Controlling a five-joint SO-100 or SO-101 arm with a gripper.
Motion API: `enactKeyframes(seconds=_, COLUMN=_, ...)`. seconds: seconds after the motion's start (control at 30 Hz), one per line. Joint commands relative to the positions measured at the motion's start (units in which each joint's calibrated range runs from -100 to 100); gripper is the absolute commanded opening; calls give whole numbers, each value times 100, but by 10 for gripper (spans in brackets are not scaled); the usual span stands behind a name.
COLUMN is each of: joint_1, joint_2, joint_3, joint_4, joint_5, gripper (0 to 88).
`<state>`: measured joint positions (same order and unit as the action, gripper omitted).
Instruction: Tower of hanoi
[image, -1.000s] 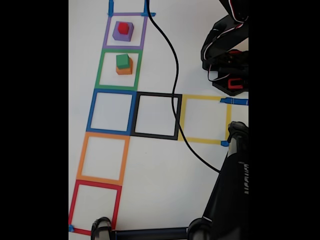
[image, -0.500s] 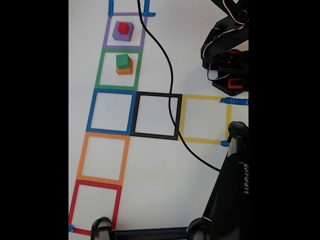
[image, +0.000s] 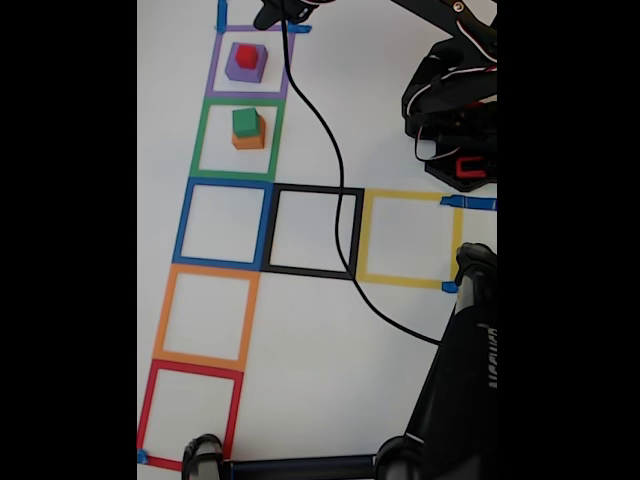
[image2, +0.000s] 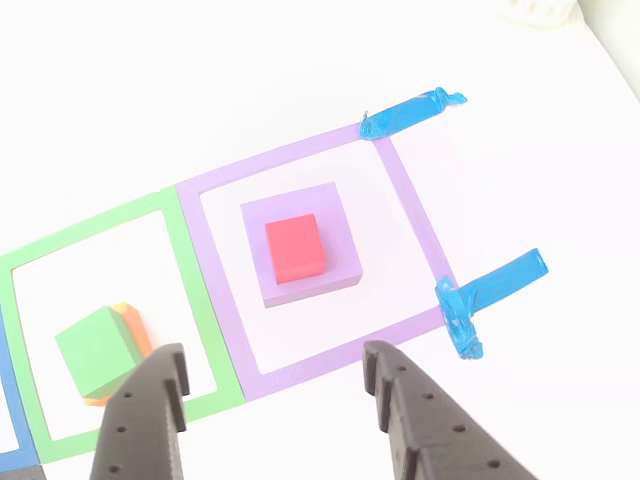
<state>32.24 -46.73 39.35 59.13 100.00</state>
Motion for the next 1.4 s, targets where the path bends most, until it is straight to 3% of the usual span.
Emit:
enactKeyframes(seconds=0.0, joint_1=132, joint_2=-192, joint_3=956, joint_4=-1411, joint_5=0, gripper=245)
enactKeyframes(seconds=0.23, joint_1=199, joint_2=446, joint_3=2519, joint_4=-4253, joint_5=0, gripper=281)
enactKeyframes(seconds=0.67, joint_1=64, joint_2=2352, joint_3=3237, joint_4=-7638, joint_5=0, gripper=313)
enactKeyframes(seconds=1.37, joint_1=93, joint_2=4879, joint_3=3274, joint_4=-10334, joint_5=0, gripper=298)
